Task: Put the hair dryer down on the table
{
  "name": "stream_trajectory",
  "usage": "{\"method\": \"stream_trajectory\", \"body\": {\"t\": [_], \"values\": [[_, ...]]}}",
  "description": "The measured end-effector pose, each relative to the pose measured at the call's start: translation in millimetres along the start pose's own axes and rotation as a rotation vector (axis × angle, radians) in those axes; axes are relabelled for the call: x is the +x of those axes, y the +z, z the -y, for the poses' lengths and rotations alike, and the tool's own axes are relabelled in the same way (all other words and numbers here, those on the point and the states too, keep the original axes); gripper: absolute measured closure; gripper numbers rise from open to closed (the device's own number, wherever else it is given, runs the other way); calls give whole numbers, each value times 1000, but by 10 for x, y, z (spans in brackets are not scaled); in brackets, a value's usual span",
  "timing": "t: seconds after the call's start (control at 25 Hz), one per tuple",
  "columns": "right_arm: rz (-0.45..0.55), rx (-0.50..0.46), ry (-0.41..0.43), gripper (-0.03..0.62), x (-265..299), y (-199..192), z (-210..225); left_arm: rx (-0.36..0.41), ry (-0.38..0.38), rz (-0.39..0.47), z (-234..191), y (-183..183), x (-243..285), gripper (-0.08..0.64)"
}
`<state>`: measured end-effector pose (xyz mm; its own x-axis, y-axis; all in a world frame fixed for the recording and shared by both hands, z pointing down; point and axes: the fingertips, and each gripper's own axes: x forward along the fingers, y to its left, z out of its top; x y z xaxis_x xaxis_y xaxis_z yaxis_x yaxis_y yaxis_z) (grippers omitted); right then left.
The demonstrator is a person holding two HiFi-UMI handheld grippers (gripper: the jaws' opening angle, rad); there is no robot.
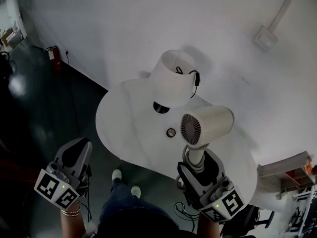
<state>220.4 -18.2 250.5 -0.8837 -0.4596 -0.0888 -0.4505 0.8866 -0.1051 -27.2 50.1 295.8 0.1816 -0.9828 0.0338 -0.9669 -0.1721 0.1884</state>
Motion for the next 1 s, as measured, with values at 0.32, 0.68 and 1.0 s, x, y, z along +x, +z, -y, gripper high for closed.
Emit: {"method": "stream_trajectory", "body": {"t": [0.32, 0.68, 1.0], "values": [[-3, -3, 19, 307, 293, -60, -6, -18, -4, -4, -243, -23, 141, 522], [-20, -12, 69, 307, 1000, -54, -98, -25, -18, 12, -804, 120, 476, 521], [-22, -41, 103, 307, 1690, 3, -117, -43, -28, 1, -1373, 261, 834, 522]]}}
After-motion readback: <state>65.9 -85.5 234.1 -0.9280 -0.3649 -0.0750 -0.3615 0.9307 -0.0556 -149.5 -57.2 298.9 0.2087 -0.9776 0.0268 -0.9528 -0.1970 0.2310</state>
